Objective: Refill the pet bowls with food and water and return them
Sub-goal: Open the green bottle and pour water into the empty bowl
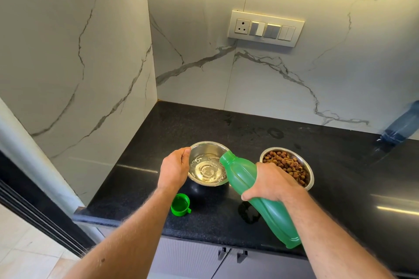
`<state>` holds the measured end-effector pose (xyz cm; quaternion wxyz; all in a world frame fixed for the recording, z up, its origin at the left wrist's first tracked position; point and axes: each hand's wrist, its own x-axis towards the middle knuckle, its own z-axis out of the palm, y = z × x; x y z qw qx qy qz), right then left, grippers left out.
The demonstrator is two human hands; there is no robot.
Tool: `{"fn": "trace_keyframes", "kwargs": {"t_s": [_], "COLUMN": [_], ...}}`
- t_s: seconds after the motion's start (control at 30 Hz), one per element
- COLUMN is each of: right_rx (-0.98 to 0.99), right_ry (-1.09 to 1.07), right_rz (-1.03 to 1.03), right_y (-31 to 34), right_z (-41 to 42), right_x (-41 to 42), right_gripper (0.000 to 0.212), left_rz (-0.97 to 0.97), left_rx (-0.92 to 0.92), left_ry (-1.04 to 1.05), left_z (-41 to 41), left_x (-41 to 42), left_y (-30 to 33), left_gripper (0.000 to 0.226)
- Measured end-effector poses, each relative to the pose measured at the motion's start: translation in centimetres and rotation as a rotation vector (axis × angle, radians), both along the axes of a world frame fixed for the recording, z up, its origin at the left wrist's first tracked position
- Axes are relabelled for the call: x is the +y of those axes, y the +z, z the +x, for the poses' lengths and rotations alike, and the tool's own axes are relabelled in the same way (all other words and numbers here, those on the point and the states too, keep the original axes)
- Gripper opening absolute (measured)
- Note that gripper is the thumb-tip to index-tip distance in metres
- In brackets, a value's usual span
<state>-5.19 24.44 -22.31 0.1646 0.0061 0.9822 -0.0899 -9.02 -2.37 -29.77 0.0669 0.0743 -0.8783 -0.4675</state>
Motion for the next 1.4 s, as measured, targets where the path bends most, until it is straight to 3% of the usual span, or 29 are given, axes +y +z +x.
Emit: {"fn": "trace_keyframes", "kwargs": {"t_s": [1.4], "right_rx": [-0.045], "right_ry": [-0.01], "right_rz": [-0.035], "right_y": [0.6], "right_z": [0.1], "right_x": [0.8], "right_gripper": [0.085], "left_rz": [-0.049], "left_rx": [0.014], "left_ry": [-0.016], "left_z": [1.6], "left_x": [-0.1], "left_y": [0.9], "left_gripper": [0.031]}}
